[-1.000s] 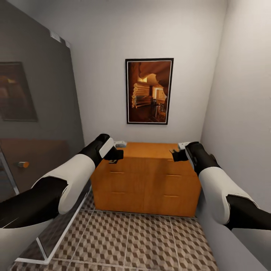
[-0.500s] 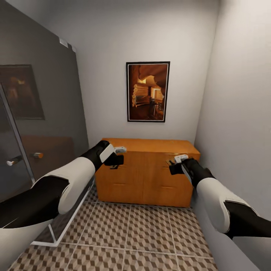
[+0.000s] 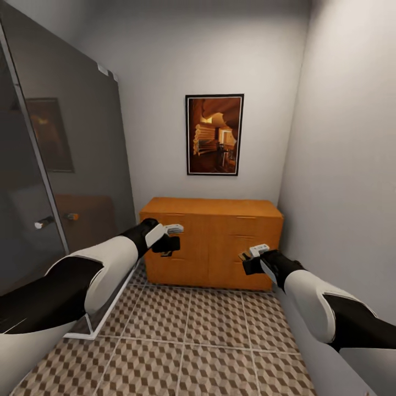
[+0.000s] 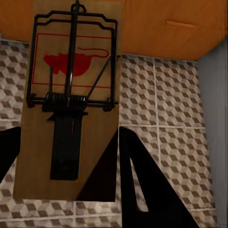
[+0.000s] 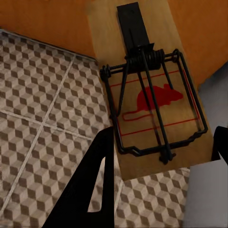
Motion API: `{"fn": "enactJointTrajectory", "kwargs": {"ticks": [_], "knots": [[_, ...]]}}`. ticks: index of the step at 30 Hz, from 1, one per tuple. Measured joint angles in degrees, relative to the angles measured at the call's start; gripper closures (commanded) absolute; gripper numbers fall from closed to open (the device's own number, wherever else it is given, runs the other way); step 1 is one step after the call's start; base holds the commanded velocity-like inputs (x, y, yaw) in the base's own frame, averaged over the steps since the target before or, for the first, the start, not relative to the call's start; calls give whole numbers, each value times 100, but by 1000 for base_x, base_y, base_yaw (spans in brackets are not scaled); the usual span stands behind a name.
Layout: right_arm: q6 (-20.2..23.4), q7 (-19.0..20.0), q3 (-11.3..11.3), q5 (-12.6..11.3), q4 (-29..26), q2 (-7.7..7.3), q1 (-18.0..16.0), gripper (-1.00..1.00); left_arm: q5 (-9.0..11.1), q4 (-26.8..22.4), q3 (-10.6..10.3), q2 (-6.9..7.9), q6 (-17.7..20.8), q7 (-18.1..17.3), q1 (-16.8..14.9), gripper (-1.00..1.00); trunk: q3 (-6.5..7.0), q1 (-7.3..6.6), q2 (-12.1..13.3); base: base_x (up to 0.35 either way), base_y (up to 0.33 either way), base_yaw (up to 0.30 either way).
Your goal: Take the four mousetraps from the cabinet in the bathroom and place them on the bathroom floor. Make sure all four end up on the same floor surface, and ensure that at least two of them are either under or directly next to the same bathroom sink.
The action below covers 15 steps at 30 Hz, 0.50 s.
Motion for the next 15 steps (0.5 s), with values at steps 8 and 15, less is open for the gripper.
{"fn": "enactJointTrajectory", "kwargs": {"ticks": [8,15], "knots": [[-257,-26,2,3,272,5,60,100,-1,29,-3,49,-459,-62,359,100,0,0,0,-346,0,0],[-296,-27,4,50,285,9,385,100,-11,38,-7,131,-493,-64,636,100,0,0,0,-345,0,0]]}}
